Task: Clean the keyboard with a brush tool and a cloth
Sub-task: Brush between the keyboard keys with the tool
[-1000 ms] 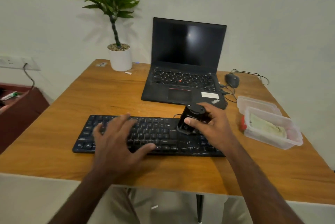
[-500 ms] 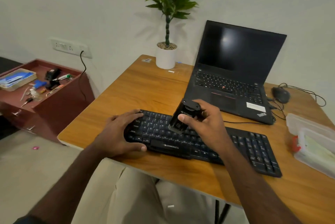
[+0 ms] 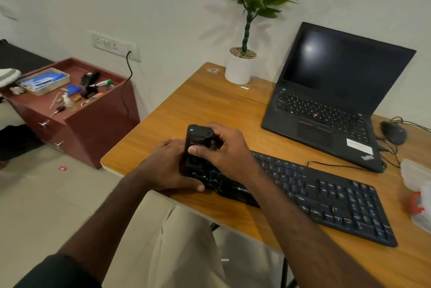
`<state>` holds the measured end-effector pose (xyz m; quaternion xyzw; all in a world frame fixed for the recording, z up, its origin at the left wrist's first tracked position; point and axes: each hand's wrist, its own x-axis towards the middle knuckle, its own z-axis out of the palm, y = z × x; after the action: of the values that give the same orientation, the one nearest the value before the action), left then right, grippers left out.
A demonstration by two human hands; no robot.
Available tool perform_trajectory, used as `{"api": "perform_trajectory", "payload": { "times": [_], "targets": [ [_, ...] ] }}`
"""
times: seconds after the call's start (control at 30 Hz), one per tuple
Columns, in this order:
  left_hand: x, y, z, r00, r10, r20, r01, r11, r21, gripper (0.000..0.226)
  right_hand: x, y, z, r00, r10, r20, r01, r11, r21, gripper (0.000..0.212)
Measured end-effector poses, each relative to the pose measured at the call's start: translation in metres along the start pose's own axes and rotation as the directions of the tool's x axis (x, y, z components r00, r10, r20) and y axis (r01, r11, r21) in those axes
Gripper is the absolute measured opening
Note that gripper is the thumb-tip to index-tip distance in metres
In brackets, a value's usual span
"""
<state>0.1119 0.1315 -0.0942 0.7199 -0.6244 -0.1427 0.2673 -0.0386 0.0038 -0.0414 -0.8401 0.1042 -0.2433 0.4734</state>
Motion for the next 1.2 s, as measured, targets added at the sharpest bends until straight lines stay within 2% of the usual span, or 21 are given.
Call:
{"api": "perform_trajectory", "payload": {
  "times": [0.1,0.23,0.3,0.47,0.57,0.7,0.83,1.03,1.2],
  "targets": [
    [0.001,-0.003,0.002,1.0,0.003,-0.019,-0.003,1.0,0.018,0.098,0.0,0.005,-0.003,0.998,0.042,0.056,-0.04,0.999,-0.034,0.023],
    [0.002,-0.006,0.003,0.999,-0.027,0.022,0.026,0.998,0.058,0.109,-0.002,0.007,-0.031,0.981,0.137,0.137,-0.125,0.988,-0.089,0.023],
    [0.002,-0.006,0.002,0.998,-0.045,0.032,0.042,0.996,0.076,0.114,-0.002,0.006,-0.042,0.973,0.159,0.17,-0.149,0.987,-0.066,0.021],
    [0.002,-0.001,0.003,0.999,-0.037,-0.002,0.037,0.998,0.05,0.104,0.003,-0.003,-0.025,0.993,0.096,0.064,-0.097,0.995,0.009,0.022],
    [0.001,0.002,0.003,0.999,-0.033,-0.03,0.034,0.999,0.032,0.098,0.002,-0.003,-0.013,0.992,0.083,0.091,-0.081,0.996,-0.021,0.021],
    [0.001,0.002,0.002,0.998,-0.064,0.006,0.063,0.995,0.075,0.11,-0.003,0.002,-0.036,0.975,0.15,0.162,-0.135,0.986,-0.1,0.022],
    [0.001,0.004,0.001,0.997,-0.077,0.019,0.076,0.994,0.08,0.123,-0.015,0.001,-0.07,0.959,0.189,0.21,-0.175,0.981,-0.082,0.021],
    [0.0,0.01,-0.001,0.995,-0.096,0.036,0.093,0.992,0.089,0.118,-0.017,0.0,-0.057,0.996,0.076,0.057,-0.079,0.995,0.06,0.017],
    [0.0,0.011,-0.001,0.993,-0.107,0.045,0.103,0.992,0.078,0.123,-0.02,0.005,-0.051,0.989,0.104,0.101,-0.104,0.995,-0.007,0.02]
  ]
}}
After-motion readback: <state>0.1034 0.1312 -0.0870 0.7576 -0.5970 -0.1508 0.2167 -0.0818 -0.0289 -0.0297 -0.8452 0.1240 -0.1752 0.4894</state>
